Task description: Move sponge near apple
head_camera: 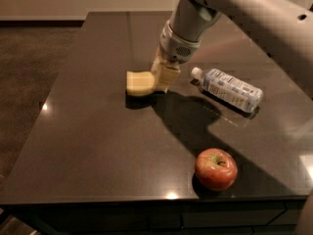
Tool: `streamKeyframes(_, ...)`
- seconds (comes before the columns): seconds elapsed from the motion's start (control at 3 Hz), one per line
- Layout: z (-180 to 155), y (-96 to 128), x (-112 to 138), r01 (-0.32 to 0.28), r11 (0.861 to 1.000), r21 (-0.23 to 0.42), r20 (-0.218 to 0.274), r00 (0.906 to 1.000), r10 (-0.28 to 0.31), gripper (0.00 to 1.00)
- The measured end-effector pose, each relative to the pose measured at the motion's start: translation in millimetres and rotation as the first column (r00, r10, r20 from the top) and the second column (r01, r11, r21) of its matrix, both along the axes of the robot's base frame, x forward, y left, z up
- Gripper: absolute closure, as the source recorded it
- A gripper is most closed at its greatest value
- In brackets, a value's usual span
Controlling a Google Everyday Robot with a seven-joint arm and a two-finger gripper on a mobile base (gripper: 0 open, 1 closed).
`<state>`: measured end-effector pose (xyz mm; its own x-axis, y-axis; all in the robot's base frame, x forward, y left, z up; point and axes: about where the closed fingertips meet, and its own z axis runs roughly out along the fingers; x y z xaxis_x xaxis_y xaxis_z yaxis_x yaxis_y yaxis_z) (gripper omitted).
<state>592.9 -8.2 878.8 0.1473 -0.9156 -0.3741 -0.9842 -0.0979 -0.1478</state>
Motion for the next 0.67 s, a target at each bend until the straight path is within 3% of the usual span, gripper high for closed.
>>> streamKeyframes(0.67, 0.5, -71.6, -16.2, -0.065, 0.997, -0.033, 0.044, 0.9968, 0.067, 1.0)
